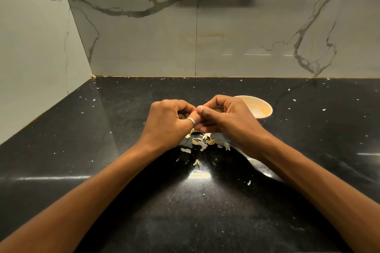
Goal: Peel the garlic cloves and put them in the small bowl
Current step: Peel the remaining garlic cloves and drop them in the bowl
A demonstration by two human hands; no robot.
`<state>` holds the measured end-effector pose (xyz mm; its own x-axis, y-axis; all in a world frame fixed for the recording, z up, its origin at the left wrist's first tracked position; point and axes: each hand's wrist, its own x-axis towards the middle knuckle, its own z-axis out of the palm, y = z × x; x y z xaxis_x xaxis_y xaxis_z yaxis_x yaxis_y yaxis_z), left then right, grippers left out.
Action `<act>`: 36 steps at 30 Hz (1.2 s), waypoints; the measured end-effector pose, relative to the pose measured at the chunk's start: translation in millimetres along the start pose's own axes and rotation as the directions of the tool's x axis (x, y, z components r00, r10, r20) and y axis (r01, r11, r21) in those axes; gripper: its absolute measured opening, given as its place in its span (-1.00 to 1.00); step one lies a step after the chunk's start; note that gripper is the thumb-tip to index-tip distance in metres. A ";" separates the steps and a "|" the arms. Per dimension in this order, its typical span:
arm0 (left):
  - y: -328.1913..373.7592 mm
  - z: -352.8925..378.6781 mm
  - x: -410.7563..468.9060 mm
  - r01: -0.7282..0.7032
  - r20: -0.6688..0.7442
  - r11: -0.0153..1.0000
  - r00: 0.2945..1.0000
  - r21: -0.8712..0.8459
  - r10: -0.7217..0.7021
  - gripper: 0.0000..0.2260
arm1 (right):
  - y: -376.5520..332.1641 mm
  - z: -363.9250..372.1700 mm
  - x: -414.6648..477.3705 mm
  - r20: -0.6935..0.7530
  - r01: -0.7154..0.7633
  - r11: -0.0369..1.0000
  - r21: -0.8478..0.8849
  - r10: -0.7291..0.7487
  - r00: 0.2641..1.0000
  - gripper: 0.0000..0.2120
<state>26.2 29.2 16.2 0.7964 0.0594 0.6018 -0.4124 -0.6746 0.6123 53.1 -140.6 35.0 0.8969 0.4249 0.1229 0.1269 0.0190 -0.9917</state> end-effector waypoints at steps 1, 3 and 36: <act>-0.2 -0.4 -0.3 0.000 0.002 1.000 1.000 -0.002 0.000 -0.91 | 0.0 0.0 -0.3 0.004 0.001 1.000 -0.003 -0.001 1.000 -0.90; -0.2 -1.1 -1.0 0.000 0.008 1.000 1.000 -0.015 0.000 -0.90 | -0.3 0.0 -1.1 0.012 0.002 1.000 -0.009 -0.002 1.000 -0.91; 1.2 0.3 -6.3 -0.428 0.004 0.779 0.877 0.458 0.480 -0.81 | -2.3 1.1 0.0 -0.064 -0.013 0.998 0.068 0.018 0.998 -0.81</act>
<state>20.9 27.8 13.0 0.5021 -0.2744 0.8201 -0.4594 -0.8881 -0.0159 52.4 -139.6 37.2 0.9242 0.3664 0.1073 0.0855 0.0753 -0.9935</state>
